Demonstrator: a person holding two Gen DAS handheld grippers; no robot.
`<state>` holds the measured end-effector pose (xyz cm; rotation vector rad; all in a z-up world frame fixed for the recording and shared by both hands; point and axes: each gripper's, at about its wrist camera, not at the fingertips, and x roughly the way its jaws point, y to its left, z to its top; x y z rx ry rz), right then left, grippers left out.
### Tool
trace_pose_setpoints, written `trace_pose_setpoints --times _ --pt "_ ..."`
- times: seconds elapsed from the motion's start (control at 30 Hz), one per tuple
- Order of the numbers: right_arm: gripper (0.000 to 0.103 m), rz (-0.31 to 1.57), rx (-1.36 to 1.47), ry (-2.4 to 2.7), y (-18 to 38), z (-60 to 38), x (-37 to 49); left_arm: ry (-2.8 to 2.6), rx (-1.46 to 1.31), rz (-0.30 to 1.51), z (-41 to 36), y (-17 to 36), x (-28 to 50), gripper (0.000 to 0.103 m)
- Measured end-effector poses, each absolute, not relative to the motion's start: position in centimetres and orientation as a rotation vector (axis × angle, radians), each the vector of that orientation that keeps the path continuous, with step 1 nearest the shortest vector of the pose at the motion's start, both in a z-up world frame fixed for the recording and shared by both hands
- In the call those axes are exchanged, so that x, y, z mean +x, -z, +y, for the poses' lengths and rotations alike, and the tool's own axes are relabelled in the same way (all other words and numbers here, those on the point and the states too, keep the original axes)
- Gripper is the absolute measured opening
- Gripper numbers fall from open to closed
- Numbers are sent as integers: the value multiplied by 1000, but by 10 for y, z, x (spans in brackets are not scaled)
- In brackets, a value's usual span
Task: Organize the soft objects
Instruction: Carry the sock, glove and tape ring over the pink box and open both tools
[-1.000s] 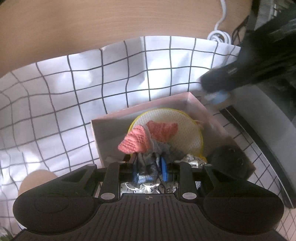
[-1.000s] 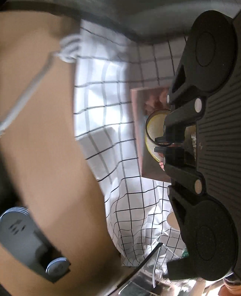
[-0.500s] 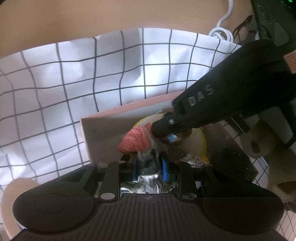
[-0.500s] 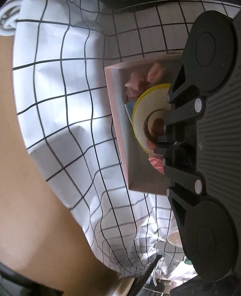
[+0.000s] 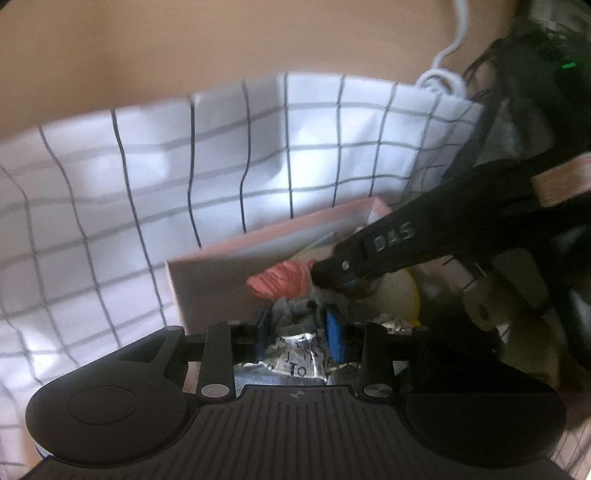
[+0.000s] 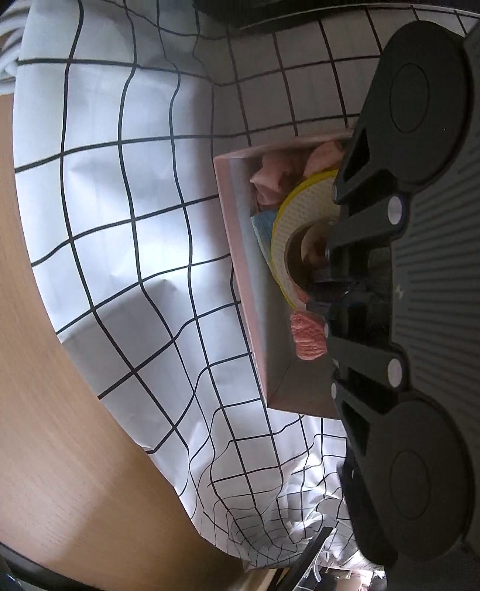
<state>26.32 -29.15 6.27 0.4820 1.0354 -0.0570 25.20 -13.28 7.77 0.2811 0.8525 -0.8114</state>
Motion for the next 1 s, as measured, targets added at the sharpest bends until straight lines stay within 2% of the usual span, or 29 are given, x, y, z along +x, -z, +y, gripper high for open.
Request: trace_pose_setpoints --times 0.2,0.4,0.57,0.67,1.0 --pt "7 1026 484 72 -63 -295 258 801 235 760 -112 -105 235 35" --pt "7 1017 454 120 -74 -295 249 844 208 812 -115 -98 225 31" --pt "19 968 408 109 -98 -288 238 818 292 883 -135 -66 232 30" --pt "22 954 395 70 -103 -282 237 801 314 888 -139 -54 236 30" --pt "22 1057 376 118 -66 -289 259 825 333 860 -140 -62 243 33"
